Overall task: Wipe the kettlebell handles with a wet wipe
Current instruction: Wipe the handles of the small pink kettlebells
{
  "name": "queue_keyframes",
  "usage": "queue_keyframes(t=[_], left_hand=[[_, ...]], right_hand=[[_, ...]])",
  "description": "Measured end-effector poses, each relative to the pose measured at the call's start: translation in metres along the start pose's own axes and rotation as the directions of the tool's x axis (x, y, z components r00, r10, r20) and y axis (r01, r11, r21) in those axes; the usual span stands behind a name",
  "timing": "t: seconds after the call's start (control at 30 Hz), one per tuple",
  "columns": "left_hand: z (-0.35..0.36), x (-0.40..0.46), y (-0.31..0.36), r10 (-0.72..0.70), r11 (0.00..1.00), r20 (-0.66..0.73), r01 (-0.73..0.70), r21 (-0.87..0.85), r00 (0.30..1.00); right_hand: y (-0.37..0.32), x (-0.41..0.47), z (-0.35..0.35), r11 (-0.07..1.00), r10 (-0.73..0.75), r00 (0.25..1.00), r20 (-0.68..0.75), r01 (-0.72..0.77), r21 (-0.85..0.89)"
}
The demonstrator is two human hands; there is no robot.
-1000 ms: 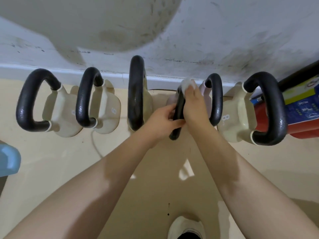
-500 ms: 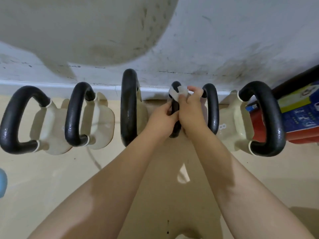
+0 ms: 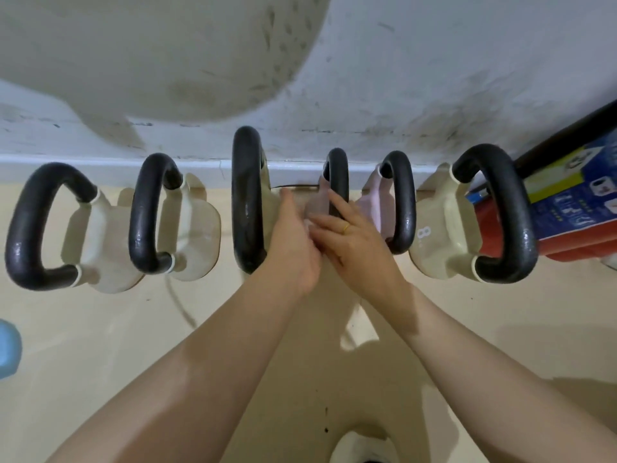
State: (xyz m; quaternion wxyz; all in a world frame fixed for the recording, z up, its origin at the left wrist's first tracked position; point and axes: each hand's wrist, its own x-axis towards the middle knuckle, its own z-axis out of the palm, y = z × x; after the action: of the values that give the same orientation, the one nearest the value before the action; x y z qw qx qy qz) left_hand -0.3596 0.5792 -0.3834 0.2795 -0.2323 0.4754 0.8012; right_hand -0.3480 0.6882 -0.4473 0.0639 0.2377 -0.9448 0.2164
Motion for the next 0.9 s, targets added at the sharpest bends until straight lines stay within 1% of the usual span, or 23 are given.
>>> queue_keyframes(t=[0.03,0.07,0.1,0.13,0.17,0.2,0.23,0.3,0.33,0.4,0.5,0.6,0.63,0.67,0.7,0.73,0.77,0.8,0.83,0.87,0.9], left_hand=[[-0.003,-0.001,-0.002,0.006,1.000,-0.009,-0.006,-0.007,1.000],[-0.006,-0.001,-0.006,0.005,1.000,-0.033,-0.006,-0.009,0.999],[-0.011,0.001,-0.010,0.025,0.999,-0.074,-0.022,0.032,0.997],[-0.015,0.000,-0.014,0.026,0.999,-0.092,-0.023,0.038,0.995],[-0.018,-0.004,-0.016,0.007,1.000,-0.078,-0.006,0.022,0.997],[-0.021,-0.008,-0.018,-0.005,1.000,-0.050,0.005,-0.003,0.999],[-0.023,-0.011,-0.019,-0.014,1.000,-0.029,0.013,-0.021,0.999],[-0.024,-0.016,-0.017,-0.028,0.999,-0.003,0.028,-0.017,1.000],[-0.025,-0.016,-0.017,-0.029,1.000,0.004,0.029,-0.012,1.000],[-0.028,-0.012,-0.019,-0.032,0.999,-0.002,0.032,0.038,0.999],[-0.030,-0.012,-0.023,-0.046,0.998,0.014,0.046,0.036,0.999],[-0.030,-0.012,-0.027,-0.064,0.997,0.054,0.062,0.048,0.996],[-0.030,-0.012,-0.027,-0.067,0.996,0.062,0.063,0.058,0.996],[-0.030,-0.011,-0.027,-0.065,0.996,0.062,0.061,0.070,0.996],[-0.030,-0.010,-0.026,-0.065,0.994,0.058,0.060,0.089,0.996],[-0.030,-0.009,-0.027,-0.062,0.992,0.056,0.056,0.114,0.996],[-0.029,-0.009,-0.027,-0.057,0.989,0.059,0.048,0.143,0.997],[-0.028,-0.008,-0.028,-0.043,0.985,0.065,0.032,0.171,0.997],[-0.026,-0.008,-0.028,-0.024,0.981,0.078,0.008,0.194,0.997],[-0.024,-0.008,-0.029,0.002,0.976,0.090,-0.021,0.218,0.996],[-0.021,-0.008,-0.029,0.025,0.970,0.094,-0.047,0.241,0.995]], right_hand=[[0.005,-0.003,0.001,0.995,-0.073,0.997,0.022,0.074,-0.068],[0.010,-0.001,0.000,0.988,-0.088,0.996,0.033,0.091,-0.124],[0.014,0.002,-0.002,0.981,-0.066,0.998,0.006,0.066,-0.181],[0.014,0.004,-0.004,0.978,-0.019,0.999,-0.044,0.009,-0.208],[0.011,0.002,-0.002,0.973,0.020,0.997,-0.077,-0.037,-0.227],[0.006,-0.006,0.005,0.968,0.025,0.996,-0.081,-0.045,-0.248],[0.003,-0.017,0.015,0.957,-0.012,0.995,-0.097,-0.017,-0.289],[0.003,-0.032,0.025,0.919,-0.135,0.984,-0.119,0.079,-0.387],[0.005,-0.032,0.024,0.907,-0.166,0.976,-0.143,0.094,-0.411],[0.006,-0.021,0.019,0.904,-0.176,0.962,-0.208,0.074,-0.422],[-0.001,-0.023,0.019,0.913,-0.105,0.954,-0.281,-0.020,-0.408],[-0.001,-0.041,0.022,0.935,-0.007,0.956,-0.294,-0.098,-0.340],[0.000,-0.044,0.022,0.942,0.044,0.945,-0.325,-0.148,-0.301],[-0.005,-0.044,0.019,0.945,0.126,0.921,-0.368,-0.224,-0.238],[-0.014,-0.045,0.016,0.941,0.243,0.882,-0.404,-0.315,-0.121],[-0.025,-0.045,0.013,0.912,0.389,0.820,-0.419,-0.407,0.051],[-0.036,-0.042,0.010,0.826,0.564,0.726,-0.393,-0.499,0.263],[-0.041,-0.037,0.008,0.690,0.716,0.621,-0.318,-0.559,0.461],[-0.043,-0.028,0.006,0.525,0.836,0.502,-0.223,-0.611,0.593],[-0.040,-0.017,0.004,0.379,0.906,0.401,-0.134,-0.631,0.677],[-0.035,-0.005,0.002,0.256,0.943,0.329,-0.052,-0.613,0.747]])
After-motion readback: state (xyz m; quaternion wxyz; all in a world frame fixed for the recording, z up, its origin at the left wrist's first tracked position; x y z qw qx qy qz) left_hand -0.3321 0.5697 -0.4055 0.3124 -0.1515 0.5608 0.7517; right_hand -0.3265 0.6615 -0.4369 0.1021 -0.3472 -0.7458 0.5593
